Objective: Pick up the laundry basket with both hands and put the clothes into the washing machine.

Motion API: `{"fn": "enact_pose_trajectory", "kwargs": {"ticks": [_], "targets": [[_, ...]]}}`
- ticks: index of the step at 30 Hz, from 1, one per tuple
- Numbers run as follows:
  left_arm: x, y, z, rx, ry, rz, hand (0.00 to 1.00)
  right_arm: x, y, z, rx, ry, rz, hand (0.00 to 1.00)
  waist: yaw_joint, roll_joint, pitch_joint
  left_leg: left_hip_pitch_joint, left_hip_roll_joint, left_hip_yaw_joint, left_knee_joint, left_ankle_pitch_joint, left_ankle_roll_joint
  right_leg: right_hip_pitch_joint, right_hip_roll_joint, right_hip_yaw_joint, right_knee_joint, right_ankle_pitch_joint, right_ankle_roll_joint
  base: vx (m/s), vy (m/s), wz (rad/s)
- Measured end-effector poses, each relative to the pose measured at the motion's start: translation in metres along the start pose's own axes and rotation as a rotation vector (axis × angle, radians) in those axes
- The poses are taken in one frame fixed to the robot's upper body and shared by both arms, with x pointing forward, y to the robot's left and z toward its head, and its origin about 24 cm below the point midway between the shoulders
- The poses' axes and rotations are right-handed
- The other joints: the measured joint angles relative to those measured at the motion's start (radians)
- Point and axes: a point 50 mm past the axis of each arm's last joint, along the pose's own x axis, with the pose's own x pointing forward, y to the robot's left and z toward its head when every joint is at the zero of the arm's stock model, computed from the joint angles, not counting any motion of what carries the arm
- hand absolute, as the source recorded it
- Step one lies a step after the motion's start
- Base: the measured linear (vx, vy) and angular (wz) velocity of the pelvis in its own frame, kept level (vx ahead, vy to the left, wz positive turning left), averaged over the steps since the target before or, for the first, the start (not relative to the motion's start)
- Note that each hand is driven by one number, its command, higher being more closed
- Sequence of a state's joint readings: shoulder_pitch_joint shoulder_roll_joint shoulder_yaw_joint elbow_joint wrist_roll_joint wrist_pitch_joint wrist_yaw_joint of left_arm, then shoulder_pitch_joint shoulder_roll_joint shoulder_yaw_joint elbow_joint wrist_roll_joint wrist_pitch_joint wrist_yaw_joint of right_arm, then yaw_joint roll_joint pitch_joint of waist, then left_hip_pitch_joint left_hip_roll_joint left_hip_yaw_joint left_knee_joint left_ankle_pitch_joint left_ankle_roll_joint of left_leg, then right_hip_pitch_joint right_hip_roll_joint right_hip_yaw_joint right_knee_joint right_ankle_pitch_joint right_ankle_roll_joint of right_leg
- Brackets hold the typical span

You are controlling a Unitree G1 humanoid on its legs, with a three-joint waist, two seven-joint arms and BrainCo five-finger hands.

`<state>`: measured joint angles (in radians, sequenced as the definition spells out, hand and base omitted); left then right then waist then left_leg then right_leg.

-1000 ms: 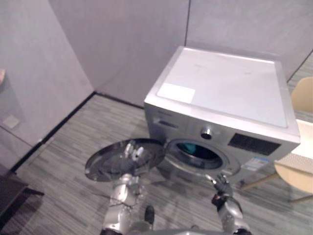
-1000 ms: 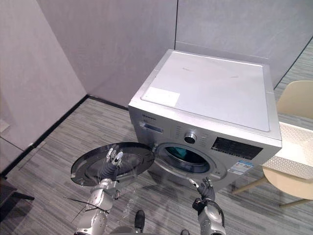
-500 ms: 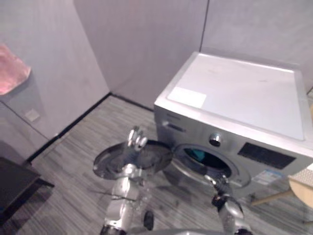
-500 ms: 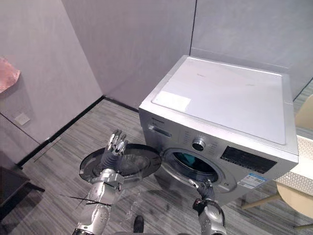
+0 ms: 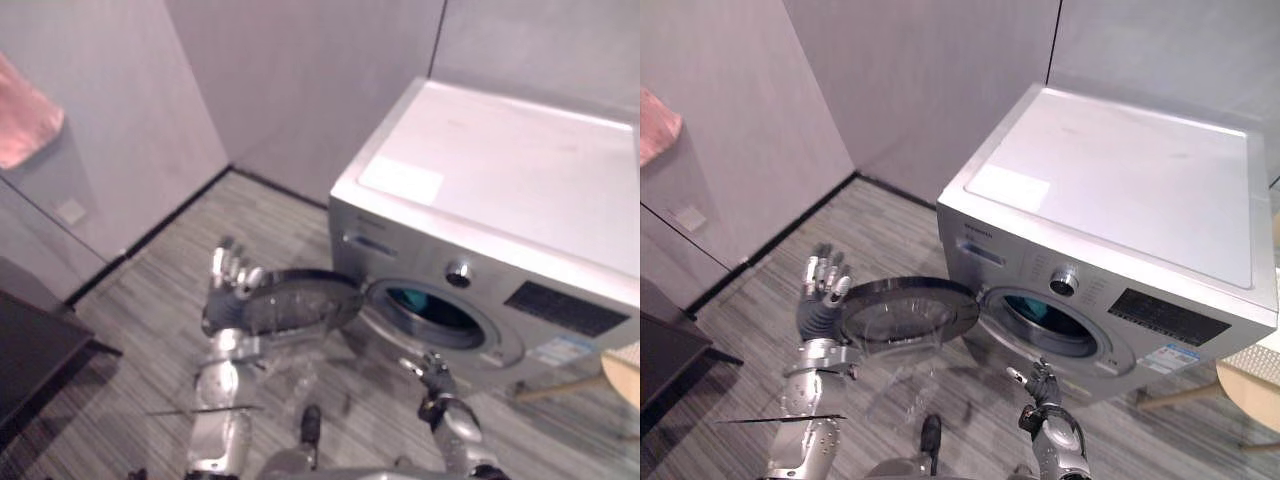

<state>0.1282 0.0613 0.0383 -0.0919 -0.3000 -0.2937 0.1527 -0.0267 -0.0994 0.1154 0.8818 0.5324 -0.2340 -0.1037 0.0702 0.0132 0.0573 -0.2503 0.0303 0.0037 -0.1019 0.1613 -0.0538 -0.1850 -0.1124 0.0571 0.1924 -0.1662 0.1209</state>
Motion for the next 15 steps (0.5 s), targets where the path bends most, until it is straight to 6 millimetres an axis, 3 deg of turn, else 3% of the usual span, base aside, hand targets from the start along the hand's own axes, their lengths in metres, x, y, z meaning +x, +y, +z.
{"fn": "enact_pose_trajectory", "kwargs": {"ticks": [4,6,8,11,13,15], "targets": [[0.028,0.049,0.006,0.221,-0.027,0.161,0.00,-0.003,-0.006,-0.005,-0.013,0.014,0.003,0.00,0.002,-0.040,0.038,-0.050,0.017,0.024,0.000,0.003,0.000,-0.021,0.011,0.018,-0.085,0.056,0.003,0.01,-0.009,-0.22],[0.057,0.081,0.012,0.371,-0.009,0.260,0.00,-0.004,-0.008,-0.003,-0.001,0.002,0.021,0.00,0.001,-0.083,0.062,-0.066,0.025,0.053,0.000,0.008,-0.003,-0.043,0.018,0.051,-0.108,0.080,-0.004,0.06,-0.029,-0.45],[0.082,0.096,0.023,0.419,-0.008,0.312,0.00,-0.004,-0.006,0.001,0.003,-0.018,0.043,0.00,-0.001,-0.106,0.077,-0.086,0.032,0.060,0.004,0.020,0.003,-0.059,0.024,0.059,-0.124,0.098,-0.008,0.06,-0.036,-0.29],[0.131,0.114,0.051,0.504,0.012,0.412,0.00,-0.004,0.000,0.002,0.019,-0.022,0.082,0.00,-0.007,-0.167,0.108,-0.101,0.042,0.079,0.007,0.037,0.011,-0.078,0.038,0.082,-0.139,0.116,-0.020,0.07,-0.043,-0.23],[0.147,0.126,0.058,0.520,0.083,0.458,0.00,-0.004,0.001,0.000,0.036,-0.013,0.091,0.00,-0.023,-0.191,0.122,-0.103,0.050,0.079,0.007,0.039,0.010,-0.079,0.047,0.086,-0.145,0.120,-0.025,0.06,-0.047,-0.10],[0.148,0.134,0.051,0.548,0.180,0.444,0.00,-0.004,0.000,-0.002,0.057,0.001,0.098,0.00,-0.029,-0.192,0.129,-0.101,0.058,0.079,0.007,0.038,0.009,-0.079,0.057,0.088,-0.143,0.123,-0.030,0.03,-0.045,-0.06]]}}
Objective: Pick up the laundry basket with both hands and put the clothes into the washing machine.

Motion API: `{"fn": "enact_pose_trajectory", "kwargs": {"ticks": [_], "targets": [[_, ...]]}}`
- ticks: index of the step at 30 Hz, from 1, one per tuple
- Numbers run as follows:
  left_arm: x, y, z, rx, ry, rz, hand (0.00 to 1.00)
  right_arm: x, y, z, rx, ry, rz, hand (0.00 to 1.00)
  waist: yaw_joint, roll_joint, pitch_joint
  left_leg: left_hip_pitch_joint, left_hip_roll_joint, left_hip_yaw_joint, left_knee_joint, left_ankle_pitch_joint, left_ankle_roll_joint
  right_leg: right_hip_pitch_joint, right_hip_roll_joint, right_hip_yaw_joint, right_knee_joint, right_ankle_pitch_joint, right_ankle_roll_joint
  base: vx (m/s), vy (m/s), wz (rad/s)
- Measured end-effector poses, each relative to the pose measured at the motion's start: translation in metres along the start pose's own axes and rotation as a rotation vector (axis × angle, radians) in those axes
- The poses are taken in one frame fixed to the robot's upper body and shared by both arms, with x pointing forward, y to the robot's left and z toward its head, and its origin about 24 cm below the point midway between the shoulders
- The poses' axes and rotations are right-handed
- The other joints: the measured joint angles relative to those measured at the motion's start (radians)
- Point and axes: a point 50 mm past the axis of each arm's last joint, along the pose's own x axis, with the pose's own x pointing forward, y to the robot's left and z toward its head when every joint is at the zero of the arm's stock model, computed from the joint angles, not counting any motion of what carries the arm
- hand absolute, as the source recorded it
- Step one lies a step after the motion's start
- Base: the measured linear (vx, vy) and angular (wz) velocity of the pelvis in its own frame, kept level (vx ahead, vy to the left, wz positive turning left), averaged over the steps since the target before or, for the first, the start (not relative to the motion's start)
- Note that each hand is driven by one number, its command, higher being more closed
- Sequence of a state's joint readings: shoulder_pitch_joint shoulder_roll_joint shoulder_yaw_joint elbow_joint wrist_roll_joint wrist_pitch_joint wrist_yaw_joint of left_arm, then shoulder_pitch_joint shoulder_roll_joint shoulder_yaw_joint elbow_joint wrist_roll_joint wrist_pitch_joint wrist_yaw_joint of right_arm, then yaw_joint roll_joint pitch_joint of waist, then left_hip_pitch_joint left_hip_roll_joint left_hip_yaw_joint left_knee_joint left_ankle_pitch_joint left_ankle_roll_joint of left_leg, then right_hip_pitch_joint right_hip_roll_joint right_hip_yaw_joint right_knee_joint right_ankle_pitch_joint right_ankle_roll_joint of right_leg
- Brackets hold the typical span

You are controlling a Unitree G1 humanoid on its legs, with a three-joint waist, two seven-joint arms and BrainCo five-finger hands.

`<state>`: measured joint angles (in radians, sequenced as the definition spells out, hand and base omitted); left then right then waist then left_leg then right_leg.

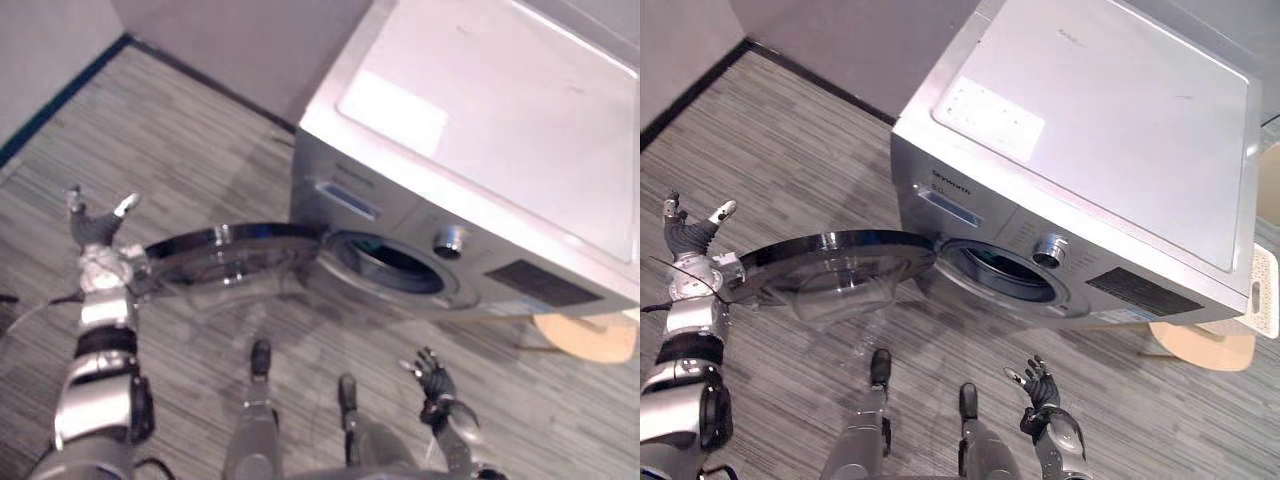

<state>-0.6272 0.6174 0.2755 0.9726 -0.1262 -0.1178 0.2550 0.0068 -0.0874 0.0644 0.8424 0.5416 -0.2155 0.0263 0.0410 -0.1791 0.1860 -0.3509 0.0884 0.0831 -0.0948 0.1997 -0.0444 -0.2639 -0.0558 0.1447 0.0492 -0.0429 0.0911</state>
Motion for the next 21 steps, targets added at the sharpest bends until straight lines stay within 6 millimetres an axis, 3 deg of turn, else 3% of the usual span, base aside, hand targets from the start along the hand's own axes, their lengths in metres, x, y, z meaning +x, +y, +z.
{"fn": "enact_pose_trajectory", "kwargs": {"ticks": [4,6,11,15,19,21], "targets": [[0.001,0.005,-0.016,0.057,0.092,-0.081,0.00,0.000,0.000,-0.002,0.016,0.016,0.028,0.00,0.007,-0.006,0.038,0.006,0.024,0.006,0.000,0.004,-0.008,-0.002,0.024,0.014,0.001,0.009,-0.014,-0.03,-0.062,-0.14],[-0.001,0.005,-0.020,0.095,0.102,-0.103,0.00,-0.001,-0.002,-0.009,0.023,0.053,0.026,0.00,0.028,-0.010,0.055,0.011,0.039,0.011,-0.001,0.005,-0.019,-0.002,0.037,0.024,0.002,0.014,-0.020,-0.07,-0.052,-0.15],[-0.024,-0.008,-0.055,0.237,0.123,-0.208,0.00,0.000,0.000,-0.012,0.001,0.082,0.046,0.00,0.049,-0.004,0.059,0.039,0.041,0.016,-0.004,0.000,-0.027,0.016,0.034,0.030,-0.001,0.013,-0.018,-0.05,-0.013,-0.01],[-0.059,-0.040,-0.091,0.352,0.155,-0.403,0.00,0.008,0.008,-0.003,-0.012,0.063,0.068,0.00,0.085,0.023,0.057,0.043,0.020,0.013,-0.008,-0.002,-0.030,0.023,0.011,0.029,-0.001,0.005,0.013,-0.04,0.024,0.09],[-0.102,-0.063,-0.131,0.405,0.241,-0.573,0.00,0.012,0.013,0.000,-0.015,0.066,0.070,0.00,0.085,0.050,0.052,0.050,-0.027,0.009,-0.008,-0.005,-0.026,0.033,-0.036,0.030,-0.002,0.001,0.042,-0.02,0.066,0.11],[-0.119,-0.070,-0.146,0.466,0.286,-0.665,0.00,0.013,0.014,-0.001,-0.013,0.069,0.068,0.00,0.081,0.049,0.052,0.051,-0.044,0.011,-0.008,-0.007,-0.024,0.033,-0.053,0.044,-0.002,-0.001,0.056,-0.01,0.075,0.01]]}}
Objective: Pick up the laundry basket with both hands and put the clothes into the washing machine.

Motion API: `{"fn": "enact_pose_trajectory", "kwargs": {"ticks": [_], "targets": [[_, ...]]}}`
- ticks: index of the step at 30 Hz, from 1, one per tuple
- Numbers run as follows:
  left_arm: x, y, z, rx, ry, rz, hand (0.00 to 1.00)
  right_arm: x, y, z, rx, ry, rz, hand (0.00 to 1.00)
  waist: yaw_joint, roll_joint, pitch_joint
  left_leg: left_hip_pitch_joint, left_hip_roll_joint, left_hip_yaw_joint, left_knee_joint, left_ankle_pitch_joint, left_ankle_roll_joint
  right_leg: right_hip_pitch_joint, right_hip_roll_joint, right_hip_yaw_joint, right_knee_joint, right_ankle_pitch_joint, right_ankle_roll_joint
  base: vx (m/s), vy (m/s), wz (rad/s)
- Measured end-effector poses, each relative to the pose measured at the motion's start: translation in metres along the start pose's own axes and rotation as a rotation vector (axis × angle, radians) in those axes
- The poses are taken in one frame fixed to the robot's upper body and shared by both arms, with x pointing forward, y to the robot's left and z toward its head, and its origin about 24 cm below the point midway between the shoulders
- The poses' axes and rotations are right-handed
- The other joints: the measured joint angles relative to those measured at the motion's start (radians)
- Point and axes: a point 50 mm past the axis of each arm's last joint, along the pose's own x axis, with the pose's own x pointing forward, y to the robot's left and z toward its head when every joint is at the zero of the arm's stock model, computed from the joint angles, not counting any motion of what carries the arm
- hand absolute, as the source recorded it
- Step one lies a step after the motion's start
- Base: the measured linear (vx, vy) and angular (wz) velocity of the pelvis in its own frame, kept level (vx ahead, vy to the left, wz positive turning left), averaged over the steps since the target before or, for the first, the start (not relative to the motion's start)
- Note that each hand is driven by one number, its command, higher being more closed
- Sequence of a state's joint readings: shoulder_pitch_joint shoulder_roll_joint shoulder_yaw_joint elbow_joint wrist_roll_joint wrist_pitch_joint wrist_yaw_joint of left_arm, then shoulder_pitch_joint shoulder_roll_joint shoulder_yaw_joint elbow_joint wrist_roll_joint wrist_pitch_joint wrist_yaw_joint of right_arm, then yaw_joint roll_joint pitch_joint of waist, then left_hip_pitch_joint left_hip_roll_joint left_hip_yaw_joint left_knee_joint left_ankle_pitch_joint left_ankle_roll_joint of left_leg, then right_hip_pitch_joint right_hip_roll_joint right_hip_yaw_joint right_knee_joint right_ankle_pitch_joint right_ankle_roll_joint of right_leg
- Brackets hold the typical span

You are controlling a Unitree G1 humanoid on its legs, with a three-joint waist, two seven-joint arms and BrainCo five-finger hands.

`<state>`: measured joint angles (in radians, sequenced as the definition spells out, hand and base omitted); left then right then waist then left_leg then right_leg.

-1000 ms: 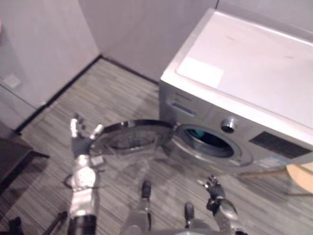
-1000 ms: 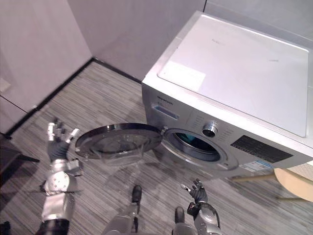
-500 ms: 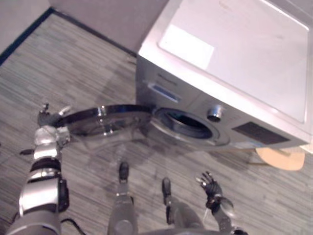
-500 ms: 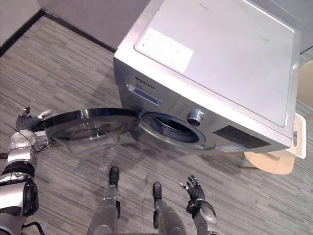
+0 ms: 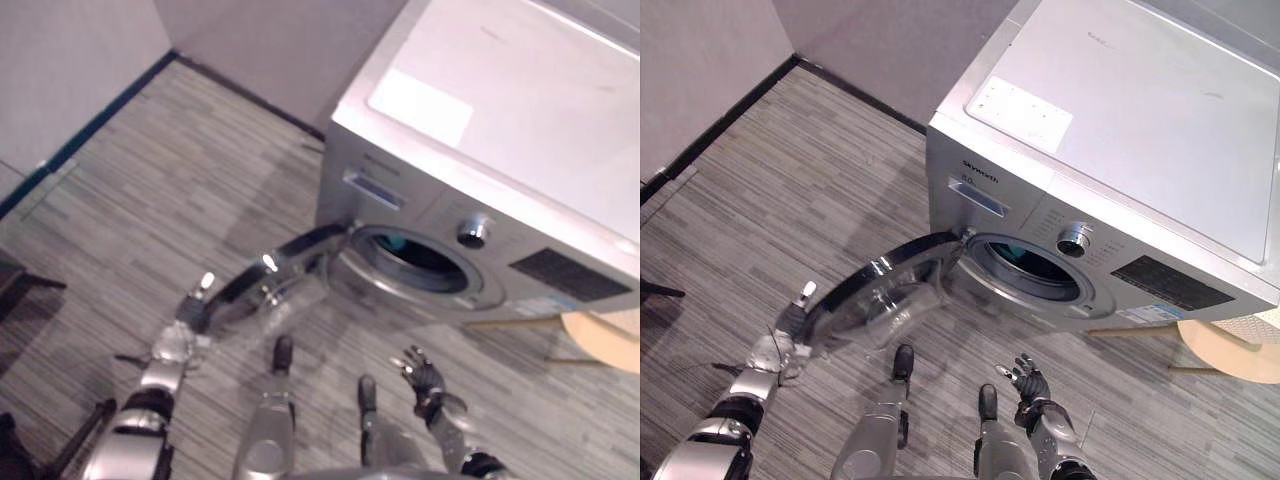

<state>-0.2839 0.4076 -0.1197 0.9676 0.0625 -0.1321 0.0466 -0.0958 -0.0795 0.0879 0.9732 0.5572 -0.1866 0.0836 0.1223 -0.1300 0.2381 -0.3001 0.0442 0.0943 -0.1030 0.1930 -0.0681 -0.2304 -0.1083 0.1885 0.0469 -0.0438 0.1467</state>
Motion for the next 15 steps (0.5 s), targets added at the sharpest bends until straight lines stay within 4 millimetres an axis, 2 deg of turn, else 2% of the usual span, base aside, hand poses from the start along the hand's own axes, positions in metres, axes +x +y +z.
{"fn": "enact_pose_trajectory", "kwargs": {"ticks": [3,6,15], "targets": [[-0.007,-0.053,-0.013,0.037,0.072,-0.175,0.00,0.001,0.005,-0.006,0.015,0.024,-0.011,0.00,-0.018,-0.018,0.000,0.004,-0.027,0.009,0.000,-0.006,0.009,0.003,-0.022,0.032,-0.013,0.004,0.015,-0.01,0.080,-0.08],[-0.015,-0.086,-0.020,0.020,0.123,-0.265,0.00,0.001,0.014,-0.013,0.043,0.039,-0.003,0.00,-0.032,-0.041,-0.002,0.019,-0.041,0.021,-0.001,-0.011,0.016,0.010,-0.033,0.059,-0.015,0.006,0.021,-0.01,0.059,-0.14],[-0.008,-0.082,-0.010,0.131,0.109,-0.278,0.00,-0.002,0.004,-0.022,0.080,0.087,-0.073,0.00,-0.032,-0.043,-0.004,0.062,-0.056,0.061,-0.001,-0.012,0.017,0.035,-0.036,0.142,-0.012,0.002,0.030,-0.02,0.006,-0.11]]}}
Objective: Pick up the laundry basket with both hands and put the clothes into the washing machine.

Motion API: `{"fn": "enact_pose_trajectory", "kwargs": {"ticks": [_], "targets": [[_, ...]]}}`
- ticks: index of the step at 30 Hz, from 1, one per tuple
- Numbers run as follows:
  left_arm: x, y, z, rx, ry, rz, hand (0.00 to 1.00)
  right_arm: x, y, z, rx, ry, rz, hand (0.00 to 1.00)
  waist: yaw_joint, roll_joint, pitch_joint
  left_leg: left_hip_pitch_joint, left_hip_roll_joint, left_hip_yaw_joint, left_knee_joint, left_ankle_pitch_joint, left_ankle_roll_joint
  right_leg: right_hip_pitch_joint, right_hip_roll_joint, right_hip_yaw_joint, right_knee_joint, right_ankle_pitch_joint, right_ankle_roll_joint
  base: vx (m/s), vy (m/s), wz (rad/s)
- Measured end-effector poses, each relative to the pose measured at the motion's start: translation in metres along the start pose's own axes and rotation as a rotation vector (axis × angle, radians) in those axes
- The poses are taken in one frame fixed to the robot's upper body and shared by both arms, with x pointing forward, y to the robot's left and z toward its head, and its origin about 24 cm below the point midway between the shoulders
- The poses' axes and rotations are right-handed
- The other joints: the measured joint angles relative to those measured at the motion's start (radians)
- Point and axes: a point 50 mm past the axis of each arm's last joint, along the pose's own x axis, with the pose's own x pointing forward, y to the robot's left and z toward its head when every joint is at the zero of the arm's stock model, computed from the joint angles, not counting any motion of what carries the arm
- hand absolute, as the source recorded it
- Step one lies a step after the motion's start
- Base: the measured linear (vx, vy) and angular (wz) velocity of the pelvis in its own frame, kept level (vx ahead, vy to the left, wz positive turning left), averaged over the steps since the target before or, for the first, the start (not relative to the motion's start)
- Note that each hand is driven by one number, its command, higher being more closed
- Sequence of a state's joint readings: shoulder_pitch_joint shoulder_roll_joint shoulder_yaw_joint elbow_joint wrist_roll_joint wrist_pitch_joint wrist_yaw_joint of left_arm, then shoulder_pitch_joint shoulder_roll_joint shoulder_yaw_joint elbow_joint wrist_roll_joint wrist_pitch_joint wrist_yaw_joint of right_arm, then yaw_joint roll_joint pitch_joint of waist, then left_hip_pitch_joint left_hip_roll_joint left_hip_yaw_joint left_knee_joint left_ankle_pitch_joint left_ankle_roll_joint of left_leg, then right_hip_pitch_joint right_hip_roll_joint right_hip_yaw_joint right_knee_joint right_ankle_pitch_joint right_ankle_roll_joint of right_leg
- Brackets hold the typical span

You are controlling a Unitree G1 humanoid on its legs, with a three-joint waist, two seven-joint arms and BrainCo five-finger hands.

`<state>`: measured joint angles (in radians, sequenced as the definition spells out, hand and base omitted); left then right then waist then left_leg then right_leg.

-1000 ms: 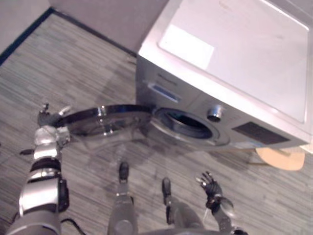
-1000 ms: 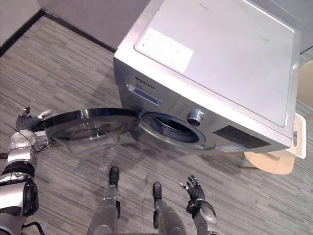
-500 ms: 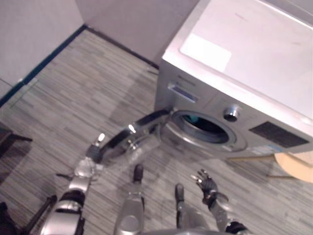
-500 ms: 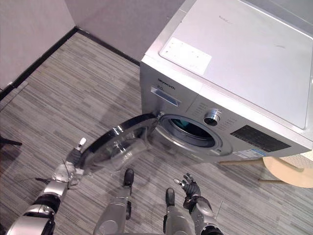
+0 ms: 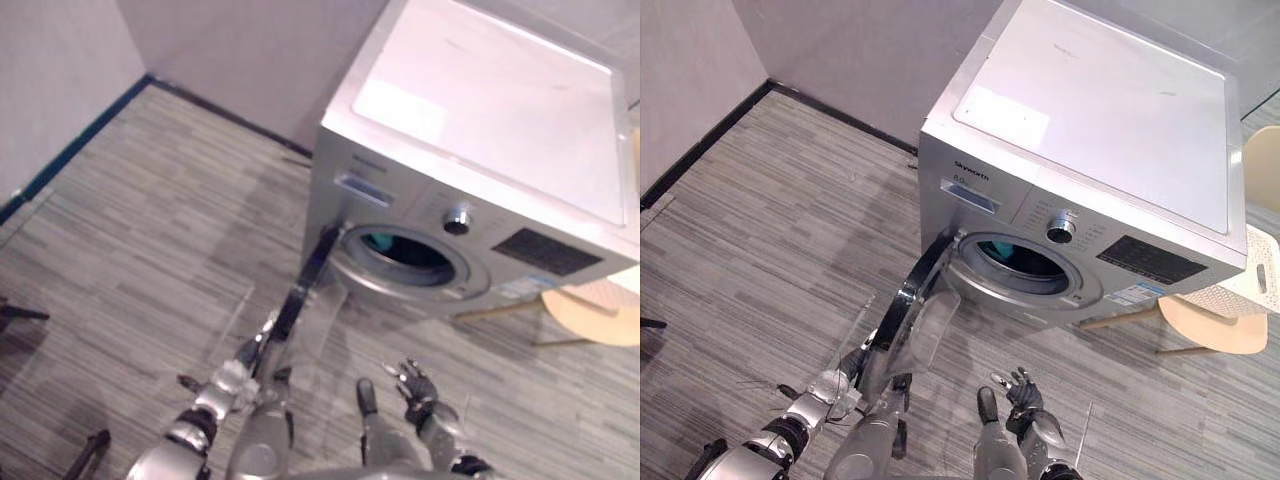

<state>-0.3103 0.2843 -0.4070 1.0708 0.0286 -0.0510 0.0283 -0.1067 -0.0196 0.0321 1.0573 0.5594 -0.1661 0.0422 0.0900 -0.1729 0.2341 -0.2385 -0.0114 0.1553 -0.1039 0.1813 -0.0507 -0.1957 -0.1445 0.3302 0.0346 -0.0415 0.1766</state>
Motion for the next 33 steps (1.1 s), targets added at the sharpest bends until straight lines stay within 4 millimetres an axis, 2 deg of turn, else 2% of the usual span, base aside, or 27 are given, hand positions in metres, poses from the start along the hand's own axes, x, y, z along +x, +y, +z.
{"fn": "enact_pose_trajectory", "kwargs": {"ticks": [5,6,9,12,13,14,15,16,17,18,19,22,23,24,25,26,27,28,30,33], "targets": [[0.002,-0.003,0.010,0.032,-0.025,-0.028,0.00,0.000,-0.004,0.002,0.019,-0.007,-0.018,0.00,-0.001,0.000,-0.018,0.008,-0.014,0.000,0.000,-0.001,0.001,0.002,-0.011,0.004,0.016,-0.010,0.016,-0.02,0.003,0.03],[0.002,-0.005,0.011,0.045,-0.030,-0.038,0.00,0.000,-0.005,0.002,0.019,-0.005,-0.020,0.00,-0.003,-0.002,-0.029,0.008,-0.023,-0.002,0.000,-0.012,0.014,0.001,-0.016,0.009,0.017,-0.011,0.018,0.00,0.000,0.00],[0.002,-0.007,0.011,0.054,-0.030,-0.050,0.00,0.000,-0.005,-0.002,0.019,0.020,-0.028,0.00,-0.010,-0.006,-0.042,0.024,-0.042,0.016,0.000,-0.010,0.021,0.010,-0.034,0.045,0.015,-0.016,0.023,-0.01,0.045,-0.12],[0.001,-0.012,0.011,0.057,-0.035,-0.085,0.00,-0.002,-0.007,-0.008,0.022,0.045,-0.047,0.00,-0.018,-0.007,-0.045,0.063,-0.064,0.012,0.000,-0.017,0.031,0.049,-0.044,0.066,0.033,-0.038,0.013,-0.01,0.057,0.06],[0.000,-0.017,0.011,0.064,-0.039,-0.107,0.00,-0.002,-0.007,-0.009,0.020,0.048,-0.048,0.00,-0.020,0.001,-0.052,0.070,-0.066,0.003,0.000,-0.022,0.036,0.047,-0.035,0.057,0.071,-0.067,-0.027,-0.02,0.048,0.36],[0.000,-0.023,0.013,0.086,-0.054,-0.141,0.00,-0.003,-0.004,-0.013,0.028,0.056,-0.043,0.00,-0.025,-0.010,-0.064,0.071,-0.091,-0.006,0.009,-0.054,0.020,0.029,-0.040,0.058,0.121,-0.129,-0.069,0.00,0.094,0.44],[0.000,-0.027,0.016,0.088,-0.063,-0.159,0.00,-0.004,-0.007,-0.016,0.028,0.065,-0.051,0.00,-0.025,-0.026,-0.070,0.040,-0.115,-0.026,0.108,-0.043,0.090,0.022,-0.076,0.051,0.134,-0.146,-0.071,0.02,0.096,0.43],[0.001,-0.033,0.022,0.059,-0.073,-0.169,0.00,-0.004,-0.010,-0.014,0.023,0.062,-0.058,0.00,-0.024,-0.013,-0.073,0.012,-0.111,-0.056,0.225,-0.083,0.154,0.024,-0.068,0.052,0.146,-0.164,-0.057,0.09,0.109,0.37],[0.003,-0.035,0.031,0.027,-0.093,-0.174,0.00,-0.001,-0.012,-0.006,0.007,0.054,-0.065,0.00,-0.009,0.022,-0.065,0.011,-0.092,-0.058,0.236,-0.136,0.150,0.021,-0.011,0.090,0.238,-0.165,-0.046,0.04,0.067,0.22],[0.002,-0.035,0.028,0.028,-0.085,-0.177,0.00,0.000,-0.009,-0.005,-0.003,0.056,-0.054,0.00,-0.008,0.029,-0.067,0.031,-0.090,-0.058,0.211,-0.130,0.143,0.018,0.006,0.096,0.287,-0.165,-0.046,-0.04,0.094,0.15],[0.000,-0.043,0.021,0.028,-0.071,-0.206,0.00,0.000,-0.005,-0.006,-0.028,0.063,-0.037,0.00,0.006,0.047,-0.087,0.079,-0.090,-0.053,0.151,-0.120,0.129,0.038,0.034,0.066,0.320,-0.165,-0.045,-0.12,0.087,0.03],[-0.003,-0.065,0.024,0.018,-0.088,-0.253,0.00,0.005,0.001,0.006,-0.061,0.036,-0.015,0.00,0.012,0.086,-0.134,0.083,-0.091,-0.076,0.073,-0.113,0.109,0.058,0.069,-0.022,0.291,-0.168,-0.049,-0.11,0.055,0.23],[-0.003,-0.068,0.028,0.011,-0.101,-0.260,0.00,0.008,0.005,0.014,-0.086,0.016,0.002,0.00,0.007,0.083,-0.149,0.076,-0.101,-0.090,0.033,-0.149,0.049,0.054,0.080,-0.039,0.280,-0.170,-0.073,-0.09,0.055,0.71],[-0.001,-0.066,0.038,-0.001,-0.124,-0.257,0.00,0.011,0.018,0.019,-0.097,-0.001,0.037,0.00,-0.021,0.008,-0.150,-0.017,-0.177,-0.107,0.272,-0.136,0.154,0.027,-0.014,-0.052,0.262,-0.171,-0.063,-0.09,0.025,0.55],[-0.002,-0.084,0.047,-0.036,-0.140,-0.294,0.00,0.014,0.015,0.034,-0.132,-0.042,0.039,0.00,-0.003,0.087,-0.155,-0.064,-0.087,-0.168,0.575,-0.301,0.146,0.019,0.046,-0.079,0.290,-0.181,-0.085,-0.05,0.011,0.23],[-0.003,-0.092,0.050,-0.052,-0.139,-0.312,0.00,0.013,0.012,0.036,-0.167,-0.046,0.040,0.00,0.009,0.138,-0.169,-0.019,-0.035,-0.209,0.513,-0.397,0.079,0.023,0.085,-0.079,0.292,-0.183,-0.081,-0.06,0.041,-0.08],[-0.003,-0.094,0.052,-0.061,-0.142,-0.320,0.00,0.014,0.019,0.032,-0.204,-0.028,0.063,0.00,0.002,0.115,-0.156,0.010,-0.065,-0.206,0.467,-0.381,0.042,0.034,0.052,-0.047,0.291,-0.176,-0.065,-0.03,0.067,0.27],[-0.005,-0.101,0.055,-0.058,-0.150,-0.343,0.00,0.013,0.020,0.028,-0.225,-0.008,0.073,0.00,-0.019,0.115,-0.157,0.043,-0.074,-0.205,0.397,-0.336,0.041,0.066,0.049,-0.050,0.249,-0.164,-0.070,-0.03,0.066,0.55],[-0.007,-0.109,0.062,-0.071,-0.170,-0.363,0.00,0.013,0.020,0.028,-0.231,-0.009,0.073,0.00,-0.019,0.133,-0.158,0.071,-0.079,-0.205,0.335,-0.283,0.050,0.075,0.041,-0.062,0.241,-0.153,-0.064,-0.04,-0.031,0.37],[-0.008,-0.115,0.065,-0.076,-0.182,-0.387,0.00,0.013,0.020,0.026,-0.245,-0.006,0.073,0.00,-0.021,0.140,-0.160,0.127,-0.078,-0.181,0.238,-0.267,0.041,0.069,0.034,-0.059,0.272,-0.172,-0.074,0.00,-0.096,0.04]]}}
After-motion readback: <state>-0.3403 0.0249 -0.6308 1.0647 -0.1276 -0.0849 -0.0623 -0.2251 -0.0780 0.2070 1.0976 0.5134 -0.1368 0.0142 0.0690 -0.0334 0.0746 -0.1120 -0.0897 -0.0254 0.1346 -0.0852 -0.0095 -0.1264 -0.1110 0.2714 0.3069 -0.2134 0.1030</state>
